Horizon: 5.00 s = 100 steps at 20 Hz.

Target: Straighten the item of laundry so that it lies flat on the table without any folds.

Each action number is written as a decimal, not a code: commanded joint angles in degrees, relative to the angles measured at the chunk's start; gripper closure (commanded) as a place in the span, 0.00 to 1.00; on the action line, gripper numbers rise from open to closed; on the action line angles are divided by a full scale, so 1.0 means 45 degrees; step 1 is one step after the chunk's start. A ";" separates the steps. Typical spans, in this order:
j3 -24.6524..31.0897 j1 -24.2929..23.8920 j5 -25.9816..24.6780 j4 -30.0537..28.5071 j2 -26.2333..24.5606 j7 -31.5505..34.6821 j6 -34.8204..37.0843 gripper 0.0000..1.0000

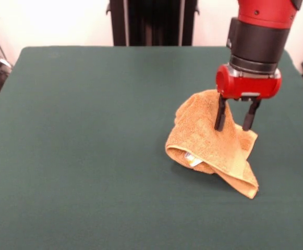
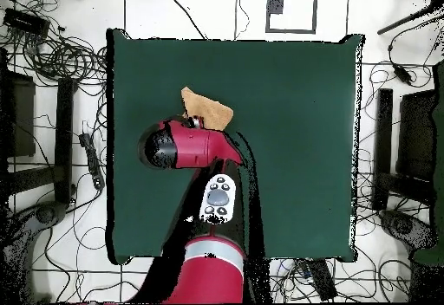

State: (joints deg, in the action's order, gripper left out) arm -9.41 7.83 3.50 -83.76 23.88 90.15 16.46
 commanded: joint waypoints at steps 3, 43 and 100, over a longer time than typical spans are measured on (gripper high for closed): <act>0.0812 -0.0028 0.0531 0.0837 -0.0497 0.2159 0.1472 0.00; 0.1010 -0.0194 0.0053 0.1271 -0.2432 0.1627 0.1377 0.00; 0.0628 -0.0006 0.0562 -0.2388 0.1800 0.2777 0.1600 1.00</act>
State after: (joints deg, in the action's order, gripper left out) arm -9.42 7.13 3.43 -84.34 25.59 90.15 16.78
